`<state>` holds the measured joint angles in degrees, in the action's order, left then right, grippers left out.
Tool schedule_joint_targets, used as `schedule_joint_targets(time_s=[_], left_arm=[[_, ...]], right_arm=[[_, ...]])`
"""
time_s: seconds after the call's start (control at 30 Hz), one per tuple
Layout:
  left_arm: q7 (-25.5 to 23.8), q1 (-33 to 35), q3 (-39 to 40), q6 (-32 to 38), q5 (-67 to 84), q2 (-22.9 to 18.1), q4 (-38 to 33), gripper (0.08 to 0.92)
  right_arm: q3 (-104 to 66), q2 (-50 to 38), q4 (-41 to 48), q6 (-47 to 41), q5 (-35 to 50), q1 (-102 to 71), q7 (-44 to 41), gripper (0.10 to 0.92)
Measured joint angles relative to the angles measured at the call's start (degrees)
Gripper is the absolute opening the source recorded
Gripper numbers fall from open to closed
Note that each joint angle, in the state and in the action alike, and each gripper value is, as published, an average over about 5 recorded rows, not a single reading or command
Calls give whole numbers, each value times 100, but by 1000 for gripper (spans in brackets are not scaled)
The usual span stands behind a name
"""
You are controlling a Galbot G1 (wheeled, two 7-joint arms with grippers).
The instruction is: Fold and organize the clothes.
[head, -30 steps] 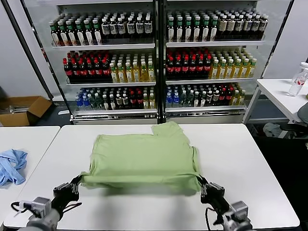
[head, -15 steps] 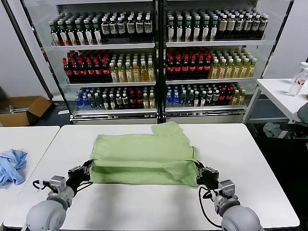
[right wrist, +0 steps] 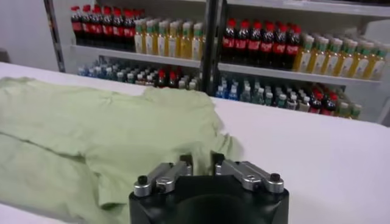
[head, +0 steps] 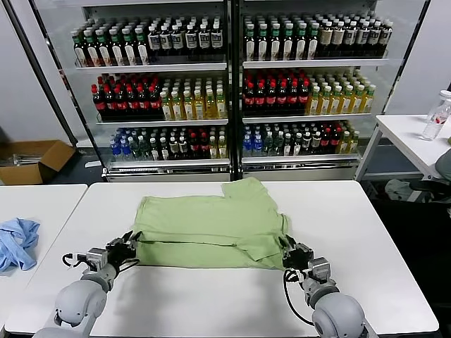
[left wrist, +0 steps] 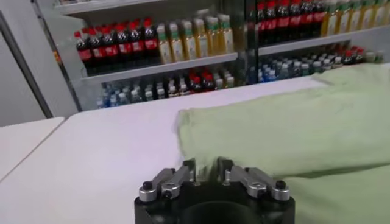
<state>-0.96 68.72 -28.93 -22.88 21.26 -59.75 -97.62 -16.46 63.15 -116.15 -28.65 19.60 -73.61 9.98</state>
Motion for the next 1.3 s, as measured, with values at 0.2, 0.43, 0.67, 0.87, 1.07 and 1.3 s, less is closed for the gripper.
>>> schedule_joint_targets(time_s=[0.2,0.43,0.67,0.87,1.07,1.3], left_arm=[[48,435,-224,-30,169,218,-394,657],[135,931,-375,-212,316,282,-817,808],[156,1155,-472,-416,402,288,-928,662],[148,1176,-461,-536,447,268,-928,489],[88,1143,-457,-625,486,299,-877,316],[13,1125,-398,-658,494,244,-919,127]], right_arm=[[-84,-8,-385,20,-24,-497,84,663],[-20,144,-338,111,-68,-682,235,812],[63,249,-92,191,-8,-658,289,688],[114,321,57,213,61,-584,299,515],[152,382,192,233,122,-503,290,341],[90,330,177,230,300,-543,225,145]])
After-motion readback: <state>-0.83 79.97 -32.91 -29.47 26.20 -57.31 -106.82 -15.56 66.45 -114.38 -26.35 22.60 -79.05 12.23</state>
